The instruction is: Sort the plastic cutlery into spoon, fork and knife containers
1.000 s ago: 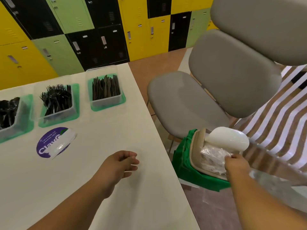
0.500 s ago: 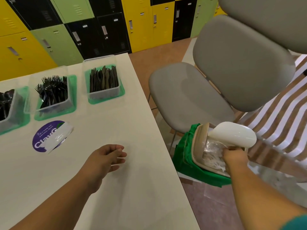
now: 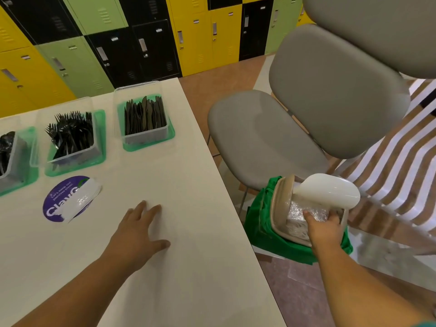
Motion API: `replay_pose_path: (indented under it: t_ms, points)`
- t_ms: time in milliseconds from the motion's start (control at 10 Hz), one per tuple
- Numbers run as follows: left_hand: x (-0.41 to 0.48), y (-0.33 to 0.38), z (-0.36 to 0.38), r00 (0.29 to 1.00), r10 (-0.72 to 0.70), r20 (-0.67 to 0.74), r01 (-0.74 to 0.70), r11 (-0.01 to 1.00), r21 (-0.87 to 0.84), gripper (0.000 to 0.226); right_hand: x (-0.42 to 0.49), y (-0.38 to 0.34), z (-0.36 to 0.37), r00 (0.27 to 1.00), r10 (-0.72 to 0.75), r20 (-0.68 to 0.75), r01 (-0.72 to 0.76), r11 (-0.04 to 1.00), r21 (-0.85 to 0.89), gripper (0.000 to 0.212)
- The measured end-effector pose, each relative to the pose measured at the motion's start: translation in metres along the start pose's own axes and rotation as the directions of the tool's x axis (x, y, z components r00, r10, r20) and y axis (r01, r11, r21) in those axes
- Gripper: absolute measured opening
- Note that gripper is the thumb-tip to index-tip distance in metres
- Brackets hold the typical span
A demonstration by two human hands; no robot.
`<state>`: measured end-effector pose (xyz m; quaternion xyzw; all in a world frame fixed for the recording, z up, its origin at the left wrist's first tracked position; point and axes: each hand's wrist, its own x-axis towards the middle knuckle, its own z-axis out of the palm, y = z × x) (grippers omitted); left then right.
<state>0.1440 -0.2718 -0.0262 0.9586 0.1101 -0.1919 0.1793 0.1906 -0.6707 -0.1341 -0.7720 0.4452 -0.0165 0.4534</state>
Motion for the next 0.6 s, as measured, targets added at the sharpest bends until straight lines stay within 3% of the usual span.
replay_pose_path:
  t_ms: [100,300,600]
  points:
    - [0.003,0.002,-0.004,0.999,0.027,0.029,-0.029,0.998,0.057,0.095,0.003,0.005,0.001,1.000,-0.020,-0.024,0.022,0.995,0.094,0.088]
    - [0.003,0.002,-0.006,0.999,0.039,0.015,-0.040,0.998,0.057,0.097,-0.008,0.002,-0.007,0.997,-0.025,-0.076,0.035,0.989,0.142,0.069]
    - [0.006,-0.004,-0.005,0.997,0.071,-0.016,-0.070,0.996,0.058,0.086,-0.021,-0.011,-0.021,0.995,0.046,-0.092,-0.040,0.997,0.069,0.061]
